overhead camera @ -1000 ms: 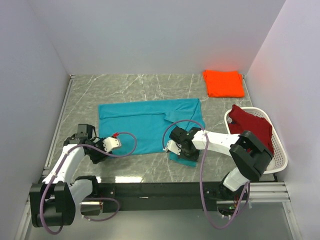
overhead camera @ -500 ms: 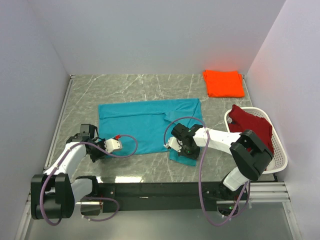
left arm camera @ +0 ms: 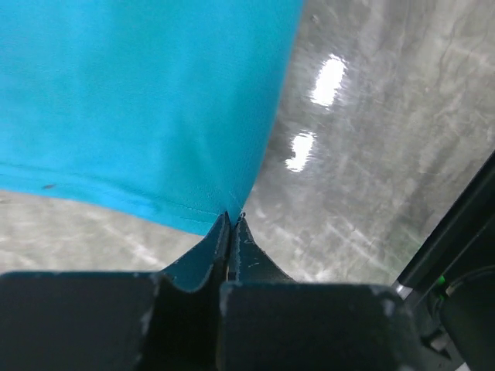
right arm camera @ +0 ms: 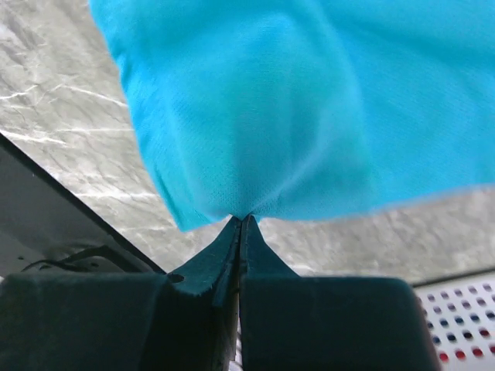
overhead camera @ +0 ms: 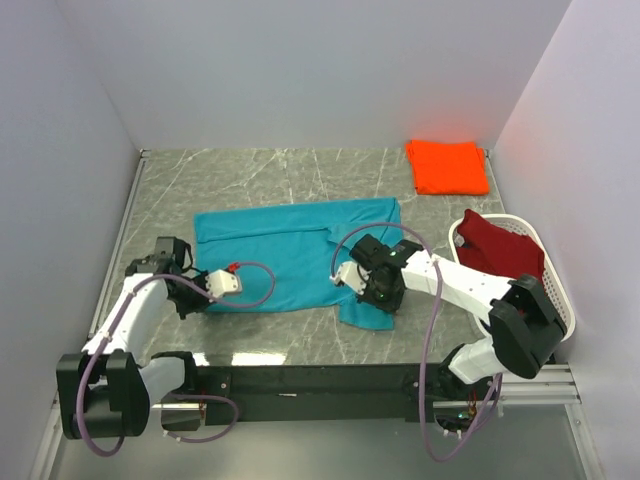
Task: Fold and stack the t-shirts
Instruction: Fold the tshirt
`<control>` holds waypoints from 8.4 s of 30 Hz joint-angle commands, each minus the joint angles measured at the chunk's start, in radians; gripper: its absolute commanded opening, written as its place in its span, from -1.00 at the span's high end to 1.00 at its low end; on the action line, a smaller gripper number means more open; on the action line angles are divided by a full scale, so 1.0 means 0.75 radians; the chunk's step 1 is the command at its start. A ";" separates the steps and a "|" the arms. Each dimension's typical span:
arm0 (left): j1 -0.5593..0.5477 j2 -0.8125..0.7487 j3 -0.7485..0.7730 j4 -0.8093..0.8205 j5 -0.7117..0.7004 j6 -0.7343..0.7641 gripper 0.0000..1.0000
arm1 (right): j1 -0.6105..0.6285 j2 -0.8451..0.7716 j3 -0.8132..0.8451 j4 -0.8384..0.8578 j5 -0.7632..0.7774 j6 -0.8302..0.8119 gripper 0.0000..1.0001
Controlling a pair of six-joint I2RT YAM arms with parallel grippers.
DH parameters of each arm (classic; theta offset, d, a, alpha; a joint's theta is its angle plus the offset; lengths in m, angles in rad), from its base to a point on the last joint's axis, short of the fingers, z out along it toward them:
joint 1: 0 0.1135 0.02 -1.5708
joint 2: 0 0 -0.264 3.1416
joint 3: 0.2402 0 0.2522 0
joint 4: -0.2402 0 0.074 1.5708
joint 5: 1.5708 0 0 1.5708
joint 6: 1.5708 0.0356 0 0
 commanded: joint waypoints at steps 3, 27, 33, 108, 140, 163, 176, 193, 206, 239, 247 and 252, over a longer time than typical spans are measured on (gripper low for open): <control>0.056 0.127 0.216 -0.140 0.123 0.011 0.99 | -0.123 -0.027 0.132 -0.073 -0.001 -0.050 1.00; 0.131 0.626 0.662 0.039 0.174 -0.102 0.99 | -0.409 0.507 0.924 -0.195 0.058 -0.305 1.00; 0.142 0.695 0.707 0.087 0.179 -0.128 0.99 | -0.434 0.614 1.071 -0.212 0.091 -0.342 1.00; 0.444 0.914 0.656 0.181 0.369 -0.910 -0.41 | -0.886 0.775 0.973 -0.269 -0.533 0.149 -0.01; 0.467 1.023 0.590 0.064 0.365 -0.820 0.96 | -0.894 0.853 0.852 -0.203 -0.421 0.120 1.00; 0.522 0.727 0.715 -0.054 0.534 -0.642 0.00 | -0.903 0.591 0.848 -0.408 -0.518 0.083 0.27; -0.230 0.610 0.664 0.774 0.731 -1.547 0.05 | -0.886 0.718 0.996 -0.283 -0.817 0.375 0.27; -0.846 1.074 0.600 1.571 0.533 -2.593 -0.16 | -0.878 0.820 0.885 -0.103 -0.643 0.533 0.04; -0.891 1.270 0.688 1.566 0.436 -2.683 -0.17 | -0.892 0.863 0.828 -0.089 -0.654 0.543 -0.04; -0.713 1.364 0.954 1.549 0.414 -2.612 0.67 | -0.913 1.015 1.198 -0.042 -0.772 0.603 1.00; -0.540 1.316 1.022 1.392 0.514 -2.450 0.22 | -0.911 1.031 1.376 -0.107 -0.782 0.513 -0.15; -0.360 1.078 0.899 1.108 0.638 -2.156 -0.13 | -0.909 1.033 1.421 -0.169 -0.703 0.382 -0.33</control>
